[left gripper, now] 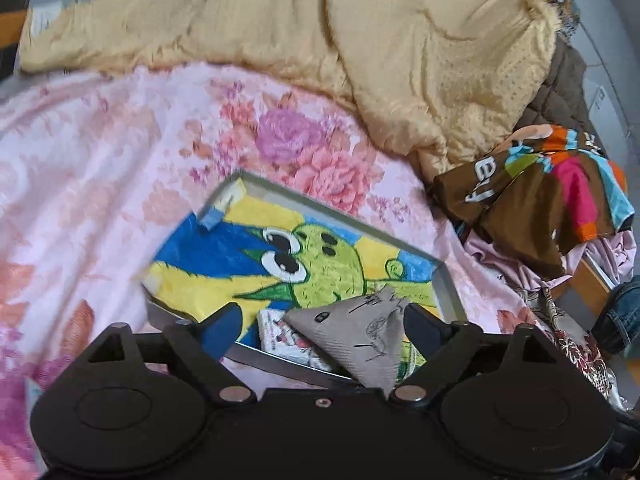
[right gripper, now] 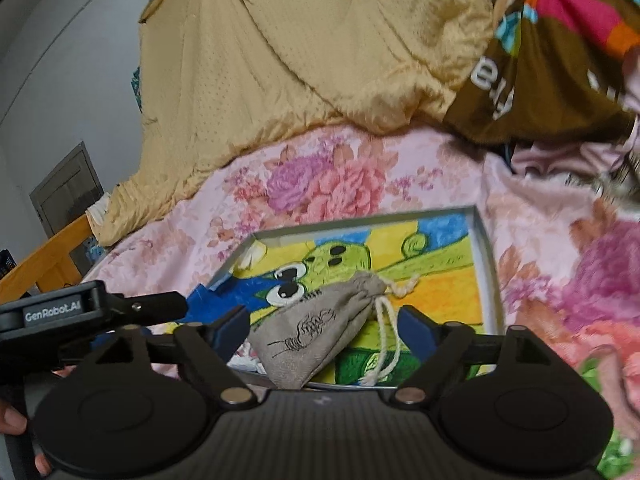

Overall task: Organize soft objects
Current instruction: 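Lower the pouch into the frog tray and open the right gripper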

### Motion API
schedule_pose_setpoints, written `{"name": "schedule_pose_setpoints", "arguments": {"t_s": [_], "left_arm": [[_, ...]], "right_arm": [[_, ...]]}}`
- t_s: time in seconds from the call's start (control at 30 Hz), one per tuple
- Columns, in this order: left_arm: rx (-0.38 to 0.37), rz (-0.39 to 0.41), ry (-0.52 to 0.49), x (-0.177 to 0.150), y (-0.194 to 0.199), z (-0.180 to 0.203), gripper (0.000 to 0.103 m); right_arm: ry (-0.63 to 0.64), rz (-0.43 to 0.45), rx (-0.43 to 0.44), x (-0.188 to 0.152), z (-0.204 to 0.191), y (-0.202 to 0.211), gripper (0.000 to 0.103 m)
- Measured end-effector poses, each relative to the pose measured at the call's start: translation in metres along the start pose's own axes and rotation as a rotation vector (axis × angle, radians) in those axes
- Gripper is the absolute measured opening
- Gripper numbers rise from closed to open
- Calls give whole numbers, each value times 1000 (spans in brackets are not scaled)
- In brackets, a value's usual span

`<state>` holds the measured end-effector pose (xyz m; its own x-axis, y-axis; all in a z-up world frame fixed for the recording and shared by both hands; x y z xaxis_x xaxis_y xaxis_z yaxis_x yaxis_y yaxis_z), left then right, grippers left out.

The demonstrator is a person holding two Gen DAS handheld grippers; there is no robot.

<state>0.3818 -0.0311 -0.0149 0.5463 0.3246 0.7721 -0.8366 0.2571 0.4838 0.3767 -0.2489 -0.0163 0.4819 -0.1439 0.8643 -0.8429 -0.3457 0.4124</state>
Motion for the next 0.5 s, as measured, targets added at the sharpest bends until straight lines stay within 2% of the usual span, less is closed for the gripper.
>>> {"name": "schedule_pose_setpoints", "arguments": {"t_s": [0.1,0.23,0.5], "left_arm": [[10,41,-29,0,24,4,97],[22,75,-61,-4,54,7,102],[15,138,-90,-16,122,13,102]], "right_arm": [[15,38,-20,5,-8,21,97],[46,80,-29,10,-20,51,102],[66,187,-31,-2,-44,116,103]]}}
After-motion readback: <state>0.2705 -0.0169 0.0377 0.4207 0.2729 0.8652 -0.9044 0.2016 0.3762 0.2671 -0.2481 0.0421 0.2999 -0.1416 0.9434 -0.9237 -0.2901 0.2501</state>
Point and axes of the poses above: each gripper's, at about its wrist camera, not at the fingertips, and y roughly against the way its jaws point, z to its right, x to its top, the point moved 5 cm from there along -y, roughly the way its jaws point
